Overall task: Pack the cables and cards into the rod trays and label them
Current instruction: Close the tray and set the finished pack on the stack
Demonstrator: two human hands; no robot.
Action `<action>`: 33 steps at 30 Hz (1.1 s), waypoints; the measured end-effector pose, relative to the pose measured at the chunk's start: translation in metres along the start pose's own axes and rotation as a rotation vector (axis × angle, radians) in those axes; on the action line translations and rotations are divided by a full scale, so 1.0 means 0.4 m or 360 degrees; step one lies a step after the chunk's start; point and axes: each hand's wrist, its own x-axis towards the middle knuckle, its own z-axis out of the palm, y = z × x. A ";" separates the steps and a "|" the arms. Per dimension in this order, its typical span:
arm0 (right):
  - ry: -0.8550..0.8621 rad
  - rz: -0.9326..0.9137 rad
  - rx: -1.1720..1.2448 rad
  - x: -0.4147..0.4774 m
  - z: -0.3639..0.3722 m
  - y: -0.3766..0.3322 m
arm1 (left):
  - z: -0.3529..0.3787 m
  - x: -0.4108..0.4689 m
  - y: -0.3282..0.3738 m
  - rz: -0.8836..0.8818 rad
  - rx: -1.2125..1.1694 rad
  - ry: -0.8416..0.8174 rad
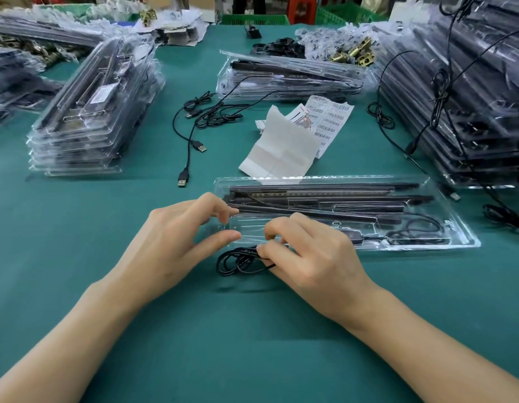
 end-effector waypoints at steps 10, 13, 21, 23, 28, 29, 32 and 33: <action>0.0063 0.0022 0.0147 0.004 0.009 0.002 | 0.012 0.003 0.008 -0.0097 -0.0083 0.0104; 0.0071 0.0140 0.0263 0.005 0.008 0.008 | 0.009 0.002 0.006 -0.0080 -0.0044 0.0081; -0.0011 0.0128 0.0183 0.008 0.009 0.003 | 0.007 -0.002 0.002 -0.0036 0.0090 0.0058; -0.0018 0.0123 0.0176 0.007 0.008 0.002 | 0.009 -0.002 0.000 -0.0028 0.0069 0.0063; -0.0048 0.0179 0.0239 0.004 0.003 -0.001 | 0.009 -0.002 -0.002 -0.0087 -0.0027 0.0080; -0.0056 0.0194 0.0270 0.004 0.002 -0.001 | 0.009 -0.002 -0.001 -0.0097 -0.0040 0.0079; -0.0094 0.0229 0.0307 0.003 -0.002 -0.002 | 0.007 0.001 0.005 -0.0094 -0.0039 0.0048; -0.0113 0.0232 0.0306 0.003 -0.004 -0.002 | 0.005 0.002 0.004 -0.0076 -0.0026 0.0031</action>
